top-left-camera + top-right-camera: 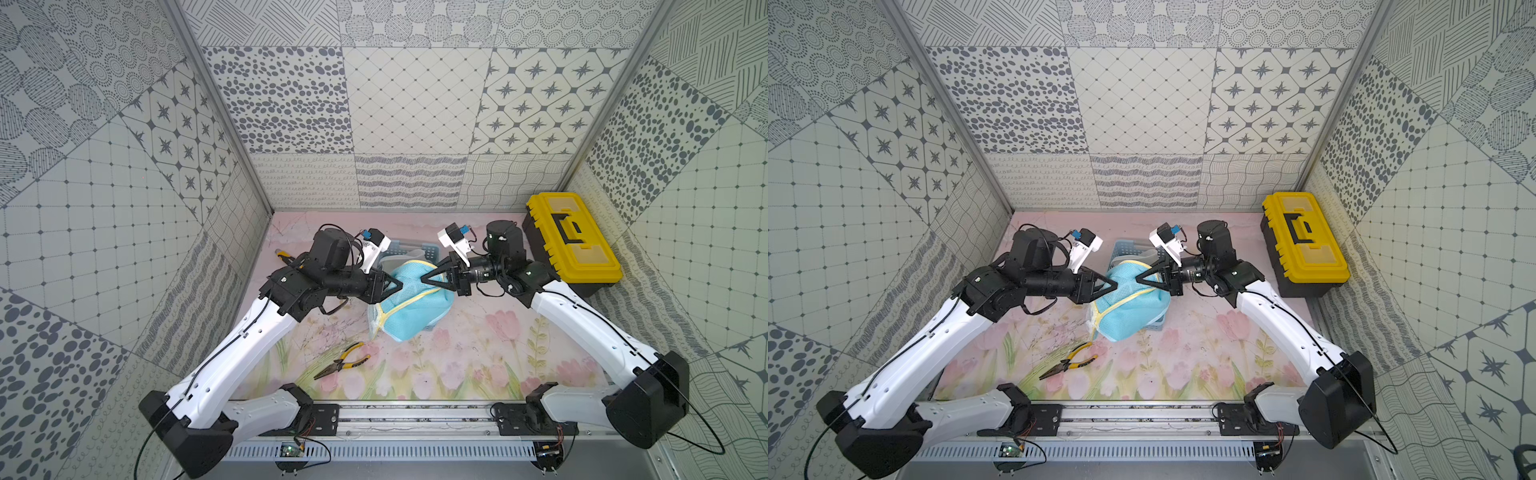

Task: Turn the laundry bag inside out
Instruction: Turn over the laundry bag.

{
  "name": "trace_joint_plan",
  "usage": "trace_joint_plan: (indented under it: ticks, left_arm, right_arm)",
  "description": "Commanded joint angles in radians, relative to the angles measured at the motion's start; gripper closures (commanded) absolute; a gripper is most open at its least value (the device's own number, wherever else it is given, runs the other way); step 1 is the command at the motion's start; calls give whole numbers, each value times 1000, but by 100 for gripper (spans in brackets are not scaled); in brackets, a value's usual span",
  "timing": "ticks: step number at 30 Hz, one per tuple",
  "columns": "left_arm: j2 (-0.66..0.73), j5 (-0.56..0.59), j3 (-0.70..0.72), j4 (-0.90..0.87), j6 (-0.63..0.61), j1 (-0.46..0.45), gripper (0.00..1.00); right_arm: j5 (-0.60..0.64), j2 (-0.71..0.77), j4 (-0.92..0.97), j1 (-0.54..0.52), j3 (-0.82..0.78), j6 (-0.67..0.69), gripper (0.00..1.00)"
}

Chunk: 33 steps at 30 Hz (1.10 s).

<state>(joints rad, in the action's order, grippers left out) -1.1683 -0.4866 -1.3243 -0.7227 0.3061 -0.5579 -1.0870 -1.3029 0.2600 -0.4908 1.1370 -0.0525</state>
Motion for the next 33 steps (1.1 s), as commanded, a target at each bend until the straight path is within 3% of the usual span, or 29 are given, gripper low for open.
trace_joint_plan:
  ticks: [1, 6, 12, 13, 16, 18, 20, 22, 27, 30, 32, 33]
  left_arm:
    - [-11, -104, 11, -17, -6, 6, 67]
    - [-27, -137, 20, 32, 16, 6, 72]
    - [-49, -203, 28, 83, 45, 7, 88]
    - [-49, -208, 33, 89, 49, 6, 97]
    - [-45, -157, 30, 61, 42, 6, 100]
    - [-39, -101, 18, 17, 16, 6, 100]
    - [-40, -74, 5, -23, -8, 3, 100]
    - [-37, -62, 3, -36, -22, -2, 100]
    - [-37, -52, -1, -38, -28, -13, 100]
    - [-39, -49, -9, -40, -28, -13, 100]
    - [-38, -42, -14, -42, -28, -16, 100]
    - [-39, -38, -16, -43, -28, -17, 100]
  right_arm:
    - [63, -14, -44, 19, 48, -23, 100]
    - [72, -22, -87, 15, 39, -65, 100]
    - [90, -33, -129, 15, 29, -103, 100]
    - [96, -34, -133, 15, 27, -107, 100]
    - [127, -32, -126, 17, 23, -109, 100]
    - [157, -17, -126, 28, 14, -109, 66]
    - [150, 2, -127, 40, 5, -105, 39]
    - [125, 22, -125, 41, 4, -97, 28]
    - [73, 18, -115, 40, 26, -101, 27]
    - [58, 4, -96, 29, 43, -92, 40]
    - [64, -6, -45, 10, 61, -59, 55]
    - [71, -9, -29, 4, 65, -46, 56]
